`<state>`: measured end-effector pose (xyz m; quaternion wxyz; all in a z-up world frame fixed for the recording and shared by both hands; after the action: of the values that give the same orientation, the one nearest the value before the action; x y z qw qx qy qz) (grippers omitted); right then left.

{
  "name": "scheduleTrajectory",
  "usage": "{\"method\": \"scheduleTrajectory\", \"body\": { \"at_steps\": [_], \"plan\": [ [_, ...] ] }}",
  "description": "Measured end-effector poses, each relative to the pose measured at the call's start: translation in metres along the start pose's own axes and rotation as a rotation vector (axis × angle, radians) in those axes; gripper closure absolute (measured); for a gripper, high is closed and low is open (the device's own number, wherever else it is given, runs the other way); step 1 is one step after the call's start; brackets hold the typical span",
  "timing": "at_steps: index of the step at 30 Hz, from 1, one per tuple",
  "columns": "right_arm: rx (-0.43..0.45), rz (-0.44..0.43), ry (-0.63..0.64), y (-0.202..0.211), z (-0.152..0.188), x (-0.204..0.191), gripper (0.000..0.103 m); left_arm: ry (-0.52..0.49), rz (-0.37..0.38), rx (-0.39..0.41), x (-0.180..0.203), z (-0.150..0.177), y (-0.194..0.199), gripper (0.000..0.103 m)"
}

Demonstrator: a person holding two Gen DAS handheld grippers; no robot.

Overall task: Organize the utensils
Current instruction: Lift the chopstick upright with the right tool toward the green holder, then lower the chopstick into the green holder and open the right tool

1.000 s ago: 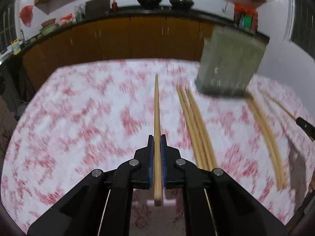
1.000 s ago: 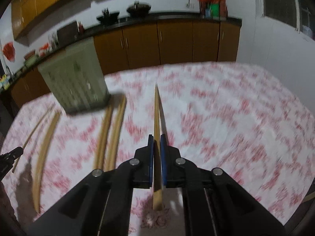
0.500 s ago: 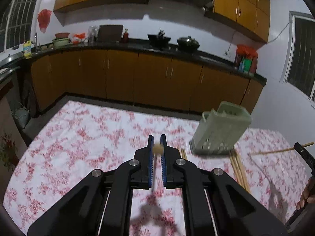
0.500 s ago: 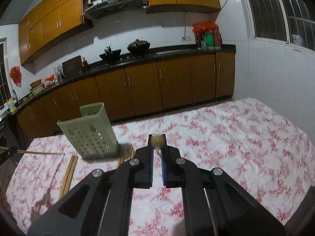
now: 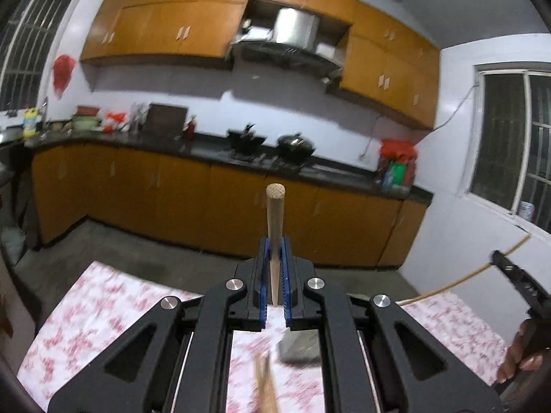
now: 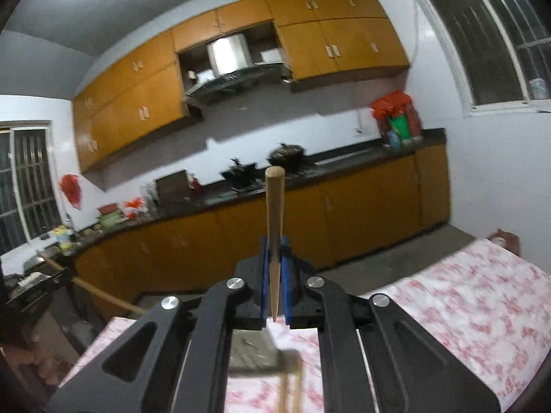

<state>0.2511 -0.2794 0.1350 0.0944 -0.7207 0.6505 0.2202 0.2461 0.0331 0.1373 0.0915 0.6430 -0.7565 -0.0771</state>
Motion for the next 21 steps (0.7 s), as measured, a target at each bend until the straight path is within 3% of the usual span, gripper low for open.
{"method": "scheduleTrajectory", "body": {
  "at_steps": [6,17,19,20,21],
  "plan": [
    [-0.039,-0.042,0.038,-0.025,0.010,-0.025,0.095,-0.011,0.072,0.008,0.035,-0.003,-0.020,0.096],
    [-0.188,0.003,0.049,-0.080,0.054,-0.022,0.093,-0.004,0.115,-0.171,0.057,0.051,-0.077,0.096],
    [-0.184,0.001,0.049,-0.077,0.057,-0.023,0.082,0.006,0.124,-0.175,0.057,0.054,-0.077,0.093],
    [-0.175,0.002,0.050,-0.076,0.057,-0.024,0.077,0.008,0.122,-0.172,0.056,0.054,-0.076,0.087],
    [-0.164,0.001,0.051,-0.073,0.055,-0.024,0.070,0.010,0.118,-0.165,0.054,0.052,-0.075,0.071]
  ]
}}
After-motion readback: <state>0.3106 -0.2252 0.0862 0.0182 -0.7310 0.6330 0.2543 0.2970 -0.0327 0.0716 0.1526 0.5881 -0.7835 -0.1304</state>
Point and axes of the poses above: each gripper's, at about its wrist camera, not at the fingertips, and y roughly against the way its jaws point, x to its right, z to its underside, the point moved 8 cm from there along -y, roughly the way its jaws point, and after that the axes turned 10 degrees about -y, right-handed, at the moved point
